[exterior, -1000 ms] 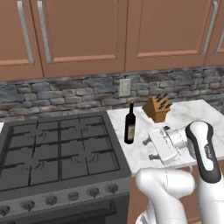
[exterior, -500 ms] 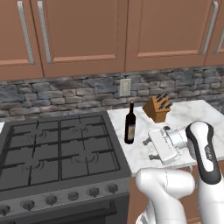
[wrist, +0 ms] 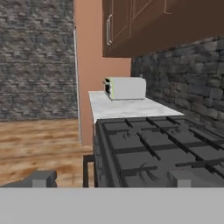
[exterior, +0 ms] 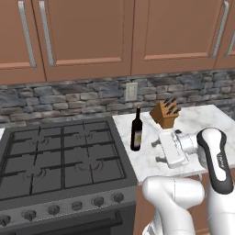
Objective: Place the drinks on the dining counter in a tight cluster.
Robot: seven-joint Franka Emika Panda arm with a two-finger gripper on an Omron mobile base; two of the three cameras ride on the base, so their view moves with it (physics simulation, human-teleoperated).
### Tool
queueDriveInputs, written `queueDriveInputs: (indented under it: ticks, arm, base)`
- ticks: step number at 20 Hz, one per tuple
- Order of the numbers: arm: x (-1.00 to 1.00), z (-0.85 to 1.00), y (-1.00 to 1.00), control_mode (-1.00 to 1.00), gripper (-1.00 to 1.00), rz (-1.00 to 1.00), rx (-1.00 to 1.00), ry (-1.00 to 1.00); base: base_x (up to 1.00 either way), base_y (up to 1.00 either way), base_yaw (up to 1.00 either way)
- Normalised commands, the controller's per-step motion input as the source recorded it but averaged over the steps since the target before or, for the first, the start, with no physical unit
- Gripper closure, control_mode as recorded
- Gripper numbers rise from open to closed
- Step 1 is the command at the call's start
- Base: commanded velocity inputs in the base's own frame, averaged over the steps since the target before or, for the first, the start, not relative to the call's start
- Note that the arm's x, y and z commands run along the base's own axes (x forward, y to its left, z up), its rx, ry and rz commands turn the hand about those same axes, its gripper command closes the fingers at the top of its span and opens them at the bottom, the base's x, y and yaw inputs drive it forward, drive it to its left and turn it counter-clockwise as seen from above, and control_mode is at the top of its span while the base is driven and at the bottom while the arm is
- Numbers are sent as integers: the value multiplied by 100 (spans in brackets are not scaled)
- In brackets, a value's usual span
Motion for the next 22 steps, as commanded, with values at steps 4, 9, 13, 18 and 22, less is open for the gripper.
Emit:
queueDriveInputs:
  ticks: [4, 9, 13, 18, 22]
  arm:
    - [23, 27, -10, -100, -100, -14, 11, -3]
    - [32, 19, 0, -100, -100, -11, 0, -5]
    - [36, 10, -1, -100, -100, -5, 0, -1]
    - [13, 13, -20, -100, -100, -3, 0, -1]
    - [13, 11, -27, -100, -100, -6, 0, 0]
  base:
    - [0, 0, 0]
    - [0, 0, 0]
    - [0, 0, 0]
    - [0, 0, 0]
    - [0, 0, 0]
